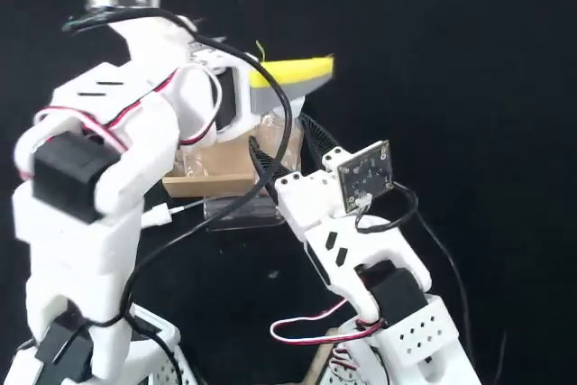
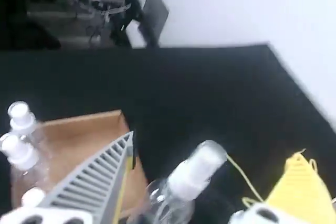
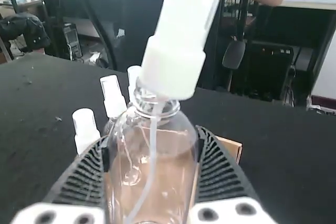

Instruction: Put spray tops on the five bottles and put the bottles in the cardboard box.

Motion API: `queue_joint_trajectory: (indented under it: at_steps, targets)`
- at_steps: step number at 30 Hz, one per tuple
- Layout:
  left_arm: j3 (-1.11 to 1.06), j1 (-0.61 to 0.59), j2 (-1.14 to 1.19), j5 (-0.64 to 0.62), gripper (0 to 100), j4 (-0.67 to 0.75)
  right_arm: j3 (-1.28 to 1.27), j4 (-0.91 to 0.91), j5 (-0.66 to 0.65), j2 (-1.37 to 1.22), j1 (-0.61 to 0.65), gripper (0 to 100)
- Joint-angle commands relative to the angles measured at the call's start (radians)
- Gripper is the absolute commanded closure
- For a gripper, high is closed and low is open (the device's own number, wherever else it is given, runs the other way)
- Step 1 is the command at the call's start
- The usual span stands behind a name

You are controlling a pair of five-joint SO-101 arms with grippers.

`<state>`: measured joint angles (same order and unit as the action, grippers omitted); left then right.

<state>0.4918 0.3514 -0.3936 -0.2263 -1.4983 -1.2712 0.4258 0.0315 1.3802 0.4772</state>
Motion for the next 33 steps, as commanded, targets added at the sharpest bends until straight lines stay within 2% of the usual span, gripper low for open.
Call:
queue_joint_trajectory:
  at_steps: [1,6,15,18,21,25,27,30,33]
  targets:
    - [-0.11,-0.012,-0.029,0.06,67,0.003,0.004,-0.034,0.005,0.021,0.011,98.8]
    - [-0.104,-0.013,-0.046,0.077,67,-0.006,0.004,-0.035,0.002,0.021,0.011,98.8]
    - [-0.108,-0.038,-0.316,0.163,67,-0.029,0.002,-0.028,0.002,0.021,0.009,98.8]
    - [-0.216,-0.177,-0.374,0.163,67,-0.058,0.001,-0.026,0.002,0.019,-0.003,98.8]
    - [-0.384,-0.34,-0.42,0.184,67,-0.086,0.002,-0.025,0.006,0.021,-0.072,98.8]
    - [-0.651,-0.627,-0.473,0.416,67,-0.017,0.048,0.037,0.002,0.01,-0.206,98.8]
    - [-0.792,-0.72,-0.491,0.48,67,0.048,0.094,0.077,0.0,0.01,-0.262,98.8]
    - [-0.987,-0.816,-0.526,0.45,67,0.175,0.165,0.126,0.0,0.004,-0.307,98.8]
    - [-1.167,-0.863,-0.565,0.356,67,0.347,0.234,0.149,0.0,-0.051,-0.311,98.8]
